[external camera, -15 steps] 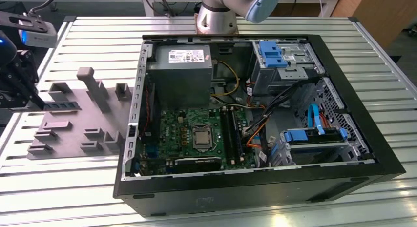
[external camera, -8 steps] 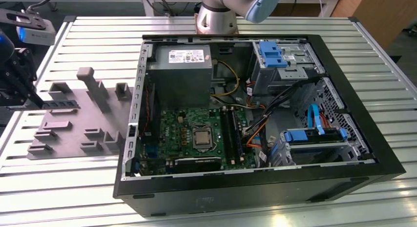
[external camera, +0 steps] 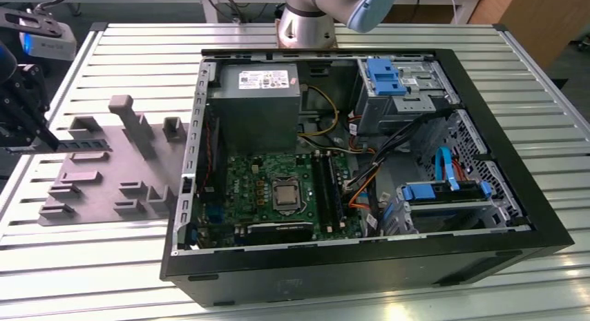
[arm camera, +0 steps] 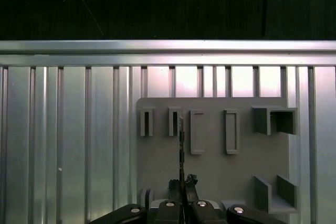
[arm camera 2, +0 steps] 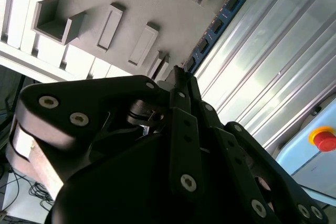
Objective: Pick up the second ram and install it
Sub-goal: 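Pick up the second ram and move it above second insertion slot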
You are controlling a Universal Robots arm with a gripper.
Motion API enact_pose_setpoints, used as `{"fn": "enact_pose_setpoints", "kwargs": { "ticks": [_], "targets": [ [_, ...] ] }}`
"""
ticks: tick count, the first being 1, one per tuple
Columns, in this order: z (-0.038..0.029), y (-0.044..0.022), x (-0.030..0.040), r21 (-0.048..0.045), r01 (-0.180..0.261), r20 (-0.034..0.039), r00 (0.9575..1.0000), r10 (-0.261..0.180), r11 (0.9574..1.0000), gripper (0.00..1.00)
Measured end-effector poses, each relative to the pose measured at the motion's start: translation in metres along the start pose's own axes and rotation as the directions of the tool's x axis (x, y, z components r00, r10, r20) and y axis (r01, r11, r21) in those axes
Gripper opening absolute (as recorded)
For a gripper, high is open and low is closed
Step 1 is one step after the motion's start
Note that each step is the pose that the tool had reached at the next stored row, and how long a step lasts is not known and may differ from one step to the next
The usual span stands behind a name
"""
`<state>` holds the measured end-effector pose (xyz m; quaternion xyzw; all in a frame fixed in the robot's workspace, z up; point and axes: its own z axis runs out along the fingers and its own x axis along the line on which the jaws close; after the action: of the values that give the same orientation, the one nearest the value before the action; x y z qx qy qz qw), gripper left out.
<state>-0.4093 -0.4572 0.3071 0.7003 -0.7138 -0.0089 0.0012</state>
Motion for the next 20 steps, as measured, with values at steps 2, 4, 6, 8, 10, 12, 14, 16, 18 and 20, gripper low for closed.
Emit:
{"fn": "enact_pose_setpoints", "kwargs": {
  "ticks": [2, 4, 6, 8, 10, 12, 14, 16, 18, 20],
  "targets": [
    [-0.0015, 0.0000, 0.0000, 0.0000, 0.000, 0.0000, 1.0000, 0.000, 1.0000, 0.14],
    [-0.0030, 0.0001, 0.0000, 0.0000, 0.000, 0.0000, 1.0000, 0.000, 1.0000, 0.14],
    [-0.0045, 0.0001, 0.0000, 0.0000, 0.000, 0.0000, 1.0000, 0.000, 1.0000, 0.14],
    [-0.0061, 0.0001, -0.0001, 0.0000, 0.000, 0.0000, 1.0000, 0.000, 1.0000, 0.14],
    [-0.0076, 0.0001, -0.0001, 0.0000, 0.000, 0.0000, 1.0000, 0.000, 1.0000, 0.14],
    [-0.0092, 0.0001, -0.0001, 0.0000, 0.000, -0.0001, 1.0000, 0.000, 1.0000, 0.14],
    [-0.0107, 0.0002, -0.0001, 0.0000, 0.000, 0.0000, 1.0000, 0.000, 1.0000, 0.14],
    [-0.0122, 0.0002, -0.0001, 0.0000, 0.000, 0.0000, 1.0000, 0.000, 1.0000, 0.14],
    [-0.0137, 0.0002, -0.0001, 0.0000, 0.000, 0.0000, 1.0000, 0.000, 1.0000, 0.14],
    [-0.0152, 0.0002, -0.0002, 0.0001, 0.000, 0.0000, 1.0000, 0.000, 1.0000, 0.14]
  ]
}}
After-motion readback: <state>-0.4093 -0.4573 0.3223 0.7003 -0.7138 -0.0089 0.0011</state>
